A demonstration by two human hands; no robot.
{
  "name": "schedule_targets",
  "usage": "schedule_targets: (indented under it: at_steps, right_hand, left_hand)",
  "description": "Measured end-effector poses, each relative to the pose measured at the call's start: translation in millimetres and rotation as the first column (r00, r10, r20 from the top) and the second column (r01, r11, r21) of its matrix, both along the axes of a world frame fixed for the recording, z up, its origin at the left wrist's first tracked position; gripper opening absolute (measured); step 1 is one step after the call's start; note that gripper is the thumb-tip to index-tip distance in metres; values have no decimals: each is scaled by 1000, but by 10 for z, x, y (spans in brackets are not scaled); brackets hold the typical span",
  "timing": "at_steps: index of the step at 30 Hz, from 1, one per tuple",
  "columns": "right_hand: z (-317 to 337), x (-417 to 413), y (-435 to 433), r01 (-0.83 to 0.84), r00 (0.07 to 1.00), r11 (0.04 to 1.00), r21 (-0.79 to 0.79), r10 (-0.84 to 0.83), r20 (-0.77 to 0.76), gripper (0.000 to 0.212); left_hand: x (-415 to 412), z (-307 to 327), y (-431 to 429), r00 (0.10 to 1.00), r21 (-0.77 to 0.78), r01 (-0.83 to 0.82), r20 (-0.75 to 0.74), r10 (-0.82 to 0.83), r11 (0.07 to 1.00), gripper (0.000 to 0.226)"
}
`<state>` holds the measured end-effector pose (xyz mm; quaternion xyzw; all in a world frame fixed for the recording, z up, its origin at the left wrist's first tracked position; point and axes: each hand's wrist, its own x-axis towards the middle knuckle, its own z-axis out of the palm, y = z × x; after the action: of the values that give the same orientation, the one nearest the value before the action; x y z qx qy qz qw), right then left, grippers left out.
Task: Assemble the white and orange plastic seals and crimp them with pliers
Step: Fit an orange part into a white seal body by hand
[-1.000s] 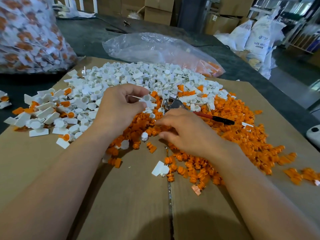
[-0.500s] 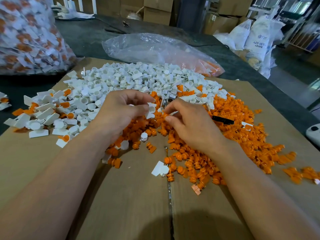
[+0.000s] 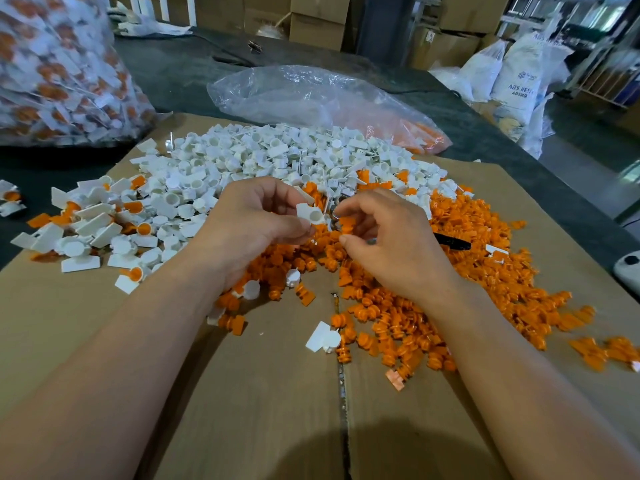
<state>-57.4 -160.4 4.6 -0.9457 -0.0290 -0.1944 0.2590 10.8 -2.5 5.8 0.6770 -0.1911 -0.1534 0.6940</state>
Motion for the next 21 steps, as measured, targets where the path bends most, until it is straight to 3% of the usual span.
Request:
schedule_targets:
  at_steps: [21]
  right_hand:
    - [14, -56, 98, -103, 972, 974, 202, 55, 229, 32]
  left_hand:
    - [-59, 15, -15, 998, 18, 58, -39, -57, 998, 17]
